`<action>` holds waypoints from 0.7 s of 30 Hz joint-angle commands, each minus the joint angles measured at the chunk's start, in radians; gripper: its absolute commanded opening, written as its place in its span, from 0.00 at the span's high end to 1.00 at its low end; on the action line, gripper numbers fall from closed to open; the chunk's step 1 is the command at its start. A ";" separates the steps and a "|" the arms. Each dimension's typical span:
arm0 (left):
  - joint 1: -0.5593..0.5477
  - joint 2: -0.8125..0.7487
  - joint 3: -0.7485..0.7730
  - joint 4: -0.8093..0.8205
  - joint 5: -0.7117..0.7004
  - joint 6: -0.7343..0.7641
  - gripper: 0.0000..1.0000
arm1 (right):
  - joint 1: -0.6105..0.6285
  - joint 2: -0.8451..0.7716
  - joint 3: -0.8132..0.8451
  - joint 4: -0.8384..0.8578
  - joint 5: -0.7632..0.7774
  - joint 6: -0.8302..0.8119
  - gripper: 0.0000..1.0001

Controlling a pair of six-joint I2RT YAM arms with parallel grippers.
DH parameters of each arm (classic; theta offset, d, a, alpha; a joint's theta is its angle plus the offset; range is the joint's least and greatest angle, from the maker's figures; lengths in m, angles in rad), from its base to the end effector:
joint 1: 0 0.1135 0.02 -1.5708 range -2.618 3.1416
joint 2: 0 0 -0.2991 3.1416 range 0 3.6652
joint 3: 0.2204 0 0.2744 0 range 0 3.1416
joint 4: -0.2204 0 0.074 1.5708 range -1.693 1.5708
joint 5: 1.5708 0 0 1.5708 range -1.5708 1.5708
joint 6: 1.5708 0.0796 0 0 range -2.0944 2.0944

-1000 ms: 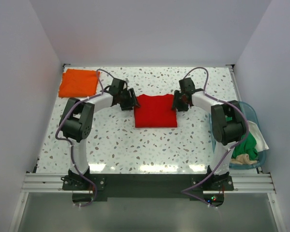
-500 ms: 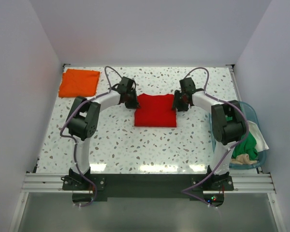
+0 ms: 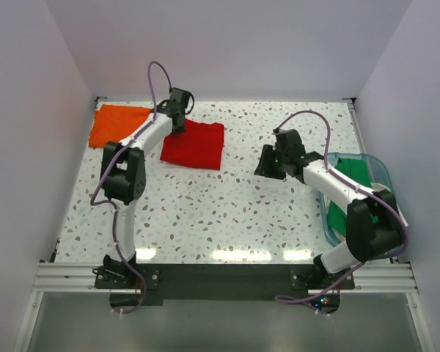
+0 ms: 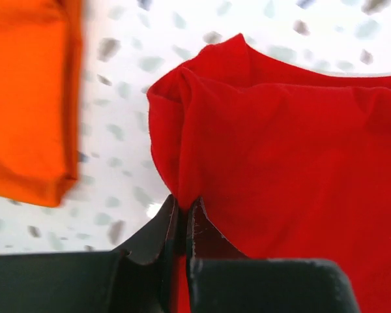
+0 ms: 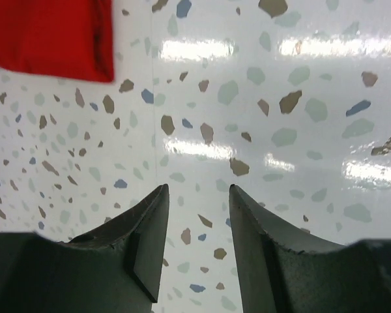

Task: Fold and stack the t-shirts
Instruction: Neatly place the folded tshirt to the corner

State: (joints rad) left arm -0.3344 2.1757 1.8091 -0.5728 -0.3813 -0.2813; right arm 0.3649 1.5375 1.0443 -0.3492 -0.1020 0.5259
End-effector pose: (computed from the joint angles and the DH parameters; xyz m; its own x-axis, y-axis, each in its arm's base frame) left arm 0.5282 -0.1522 0.2002 -0.7595 -0.0089 -0.6505 -0.1183 0.9851 0.1247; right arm 0.3486 0.1418 0.2242 -0.8129 0.2241 -0.5376 -0.0118 0.9165 0.3999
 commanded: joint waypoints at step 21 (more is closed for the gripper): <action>0.221 0.023 0.354 -0.004 -0.171 0.470 1.00 | 0.025 -0.122 -0.029 -0.034 -0.036 -0.021 0.55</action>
State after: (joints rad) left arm -0.1280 2.2276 2.1101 -0.5827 -0.5495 0.1429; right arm 0.3817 1.4570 0.9775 -0.3679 -0.1307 0.5236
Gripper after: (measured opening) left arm 0.056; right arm 0.458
